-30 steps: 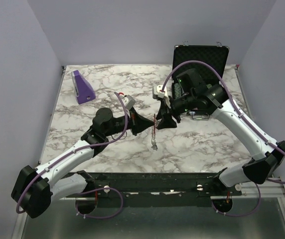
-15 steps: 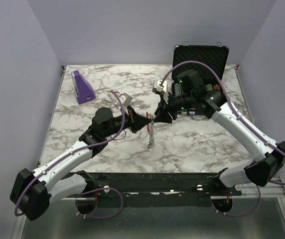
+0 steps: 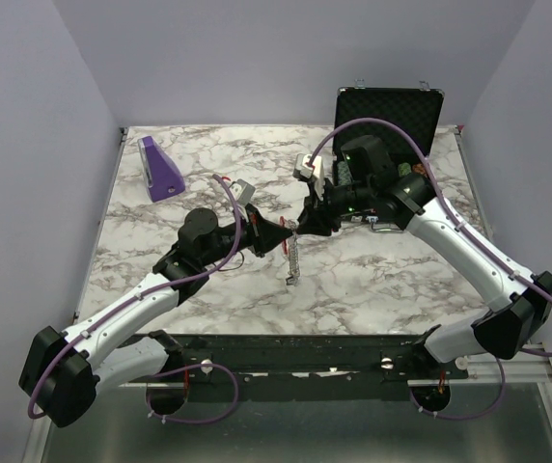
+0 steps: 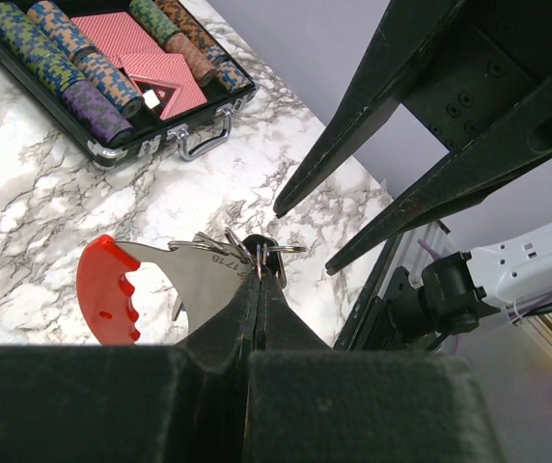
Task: Put the keys on the keyring
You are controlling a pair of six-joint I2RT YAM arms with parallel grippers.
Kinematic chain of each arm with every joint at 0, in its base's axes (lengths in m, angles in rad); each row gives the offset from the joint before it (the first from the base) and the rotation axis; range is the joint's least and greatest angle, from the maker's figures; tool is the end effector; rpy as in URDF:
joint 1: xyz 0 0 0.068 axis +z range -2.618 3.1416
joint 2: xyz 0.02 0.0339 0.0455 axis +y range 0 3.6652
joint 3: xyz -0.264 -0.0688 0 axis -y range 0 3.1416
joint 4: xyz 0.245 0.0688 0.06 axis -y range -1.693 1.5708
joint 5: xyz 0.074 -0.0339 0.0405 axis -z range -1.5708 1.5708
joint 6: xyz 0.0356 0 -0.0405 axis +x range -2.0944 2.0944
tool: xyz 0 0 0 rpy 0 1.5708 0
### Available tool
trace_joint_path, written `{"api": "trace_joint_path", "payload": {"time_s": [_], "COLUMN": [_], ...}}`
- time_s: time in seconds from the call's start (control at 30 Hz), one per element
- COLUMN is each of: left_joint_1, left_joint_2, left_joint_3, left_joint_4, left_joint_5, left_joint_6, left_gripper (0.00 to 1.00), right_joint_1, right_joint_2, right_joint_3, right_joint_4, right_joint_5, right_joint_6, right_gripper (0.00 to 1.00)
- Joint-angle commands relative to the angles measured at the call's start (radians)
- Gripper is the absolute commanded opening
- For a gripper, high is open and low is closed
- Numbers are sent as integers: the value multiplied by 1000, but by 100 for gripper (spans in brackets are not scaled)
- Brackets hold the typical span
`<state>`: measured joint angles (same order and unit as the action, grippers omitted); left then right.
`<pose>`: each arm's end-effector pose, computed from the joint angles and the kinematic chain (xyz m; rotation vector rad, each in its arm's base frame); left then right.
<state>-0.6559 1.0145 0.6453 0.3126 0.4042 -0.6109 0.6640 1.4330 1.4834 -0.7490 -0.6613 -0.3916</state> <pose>0.1795 -0.1558 0.2992 0.3794 1.7478 -1.2720 0.2256 0.2043 0.3816 -1.4213 1.7347 0.8932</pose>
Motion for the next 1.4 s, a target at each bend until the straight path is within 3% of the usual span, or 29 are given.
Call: {"api": "trace_joint_path", "payload": {"time_s": [0.0,0.2,0.5,0.93,1.17,1.37], "left_joint_1": [1,-1,1,29,33,33], "left_joint_2": [-14,-17,-36,-68,-41,-25], "left_joint_3": [37,34,14,-76,-104,-107], "left_joint_4": [28,29,43,212,358,370], "left_joint_5": [-33,-44,-53,-51,-8,47], "left_joint_6": [-21,-29,-33,-99,-139,-125], "left_gripper": [0,0,0,0,0,0], "right_joint_1": [13,19,20,20,19,20], "right_joint_2": [15,18,15,-37,-55,-69], "right_joint_3": [-21,-32,-23,-81,-133,-150], "right_joint_4": [22,28,19,-50,16,69], "right_joint_5": [45,71,80,-63,-118,-78], "right_joint_6": [10,5,-23,-110,-47,-4], "right_gripper": [39,33,1,0,0,0]}}
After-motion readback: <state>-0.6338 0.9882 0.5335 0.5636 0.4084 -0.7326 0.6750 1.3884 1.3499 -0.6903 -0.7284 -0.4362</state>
